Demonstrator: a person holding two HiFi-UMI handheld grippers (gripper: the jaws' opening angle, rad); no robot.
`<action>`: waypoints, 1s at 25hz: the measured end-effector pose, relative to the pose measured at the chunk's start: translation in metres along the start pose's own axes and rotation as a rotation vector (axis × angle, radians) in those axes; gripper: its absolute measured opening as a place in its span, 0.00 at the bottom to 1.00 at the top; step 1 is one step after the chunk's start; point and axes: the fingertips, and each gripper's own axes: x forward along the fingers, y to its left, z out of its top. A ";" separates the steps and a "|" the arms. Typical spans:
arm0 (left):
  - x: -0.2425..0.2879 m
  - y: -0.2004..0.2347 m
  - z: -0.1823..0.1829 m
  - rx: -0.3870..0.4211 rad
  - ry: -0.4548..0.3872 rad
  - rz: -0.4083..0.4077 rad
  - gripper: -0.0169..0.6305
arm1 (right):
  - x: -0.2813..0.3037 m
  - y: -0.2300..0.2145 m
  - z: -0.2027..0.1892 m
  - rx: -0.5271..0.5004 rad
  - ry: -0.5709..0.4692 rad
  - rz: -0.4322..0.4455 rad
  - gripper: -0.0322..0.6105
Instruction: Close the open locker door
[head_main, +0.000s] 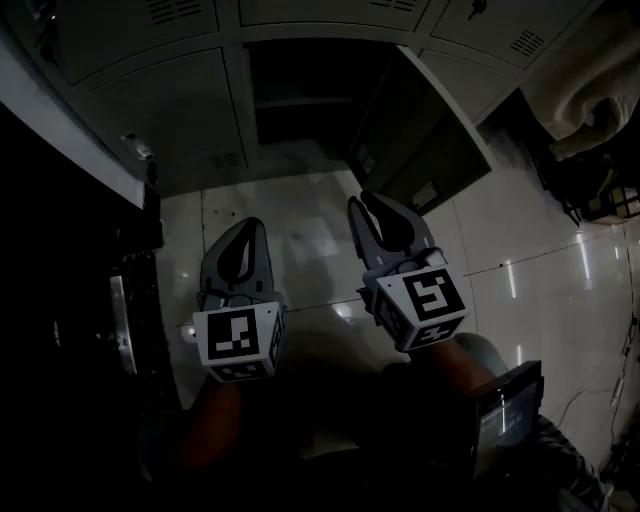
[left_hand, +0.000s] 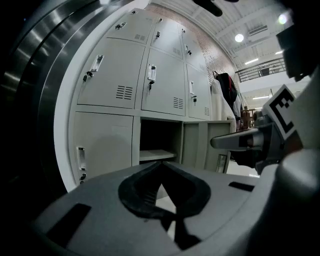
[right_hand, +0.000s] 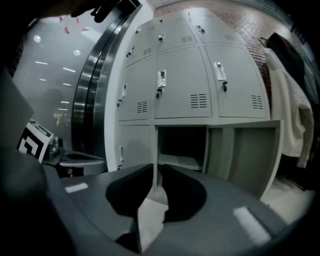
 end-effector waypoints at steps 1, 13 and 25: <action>0.000 0.001 -0.001 -0.002 0.005 0.002 0.03 | -0.003 -0.011 0.003 0.020 -0.004 -0.024 0.14; 0.004 -0.006 -0.024 0.033 0.071 -0.010 0.03 | -0.081 -0.093 0.035 -0.018 -0.034 -0.075 0.16; 0.011 -0.020 -0.026 0.057 0.074 -0.022 0.03 | -0.084 -0.172 0.006 0.019 -0.026 -0.115 0.31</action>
